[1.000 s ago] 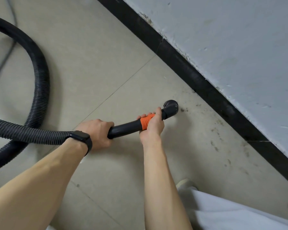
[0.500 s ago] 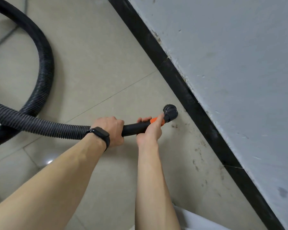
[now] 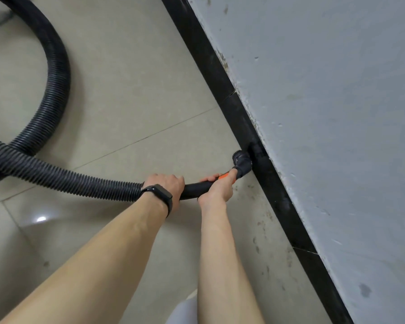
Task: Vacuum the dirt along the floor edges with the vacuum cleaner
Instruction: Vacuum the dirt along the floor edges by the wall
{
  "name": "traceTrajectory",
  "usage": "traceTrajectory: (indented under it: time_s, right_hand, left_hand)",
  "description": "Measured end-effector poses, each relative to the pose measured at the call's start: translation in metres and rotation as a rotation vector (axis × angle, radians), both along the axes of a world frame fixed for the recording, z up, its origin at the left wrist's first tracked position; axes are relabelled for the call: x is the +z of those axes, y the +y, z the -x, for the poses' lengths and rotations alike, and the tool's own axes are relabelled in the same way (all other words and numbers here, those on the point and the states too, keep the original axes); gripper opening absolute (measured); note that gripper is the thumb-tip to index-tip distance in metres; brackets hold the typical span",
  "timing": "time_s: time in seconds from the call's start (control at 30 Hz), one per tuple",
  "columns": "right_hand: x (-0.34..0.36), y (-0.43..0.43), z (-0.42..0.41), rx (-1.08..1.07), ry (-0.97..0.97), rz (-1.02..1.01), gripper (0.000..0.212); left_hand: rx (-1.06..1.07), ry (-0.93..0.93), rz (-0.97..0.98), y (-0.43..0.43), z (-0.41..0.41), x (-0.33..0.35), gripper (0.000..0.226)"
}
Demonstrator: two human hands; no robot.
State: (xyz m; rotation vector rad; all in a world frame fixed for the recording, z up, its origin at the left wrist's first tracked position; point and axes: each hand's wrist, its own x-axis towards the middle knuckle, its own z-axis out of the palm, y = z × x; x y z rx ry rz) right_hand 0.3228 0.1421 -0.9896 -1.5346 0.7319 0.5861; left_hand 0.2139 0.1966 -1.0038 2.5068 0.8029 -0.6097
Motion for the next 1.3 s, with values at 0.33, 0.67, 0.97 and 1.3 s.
traceTrajectory:
  time_s: [0.33,0.67,0.97,1.3]
  right_hand:
    - [-0.005,0.037,-0.003,0.13,-0.089,0.111,0.051]
    - [0.002,0.083,-0.005,0.332,-0.103,0.096,0.038]
    - [-0.003,0.017,0.078,-0.16,-0.098,-0.046,0.024]
    - [-0.019,-0.008,0.111,-0.387,-0.028,-0.016,0.022]
  left_hand:
    - [0.137,-0.024,0.17,0.03,0.003,-0.009,0.025]
    - [0.275,-0.2,0.338,0.075,0.019,-0.018,0.015]
    - [-0.166,-0.108,0.273,0.059,0.072,-0.023,0.013]
    - [-0.352,-0.038,0.214,0.046,0.092,-0.035,0.015]
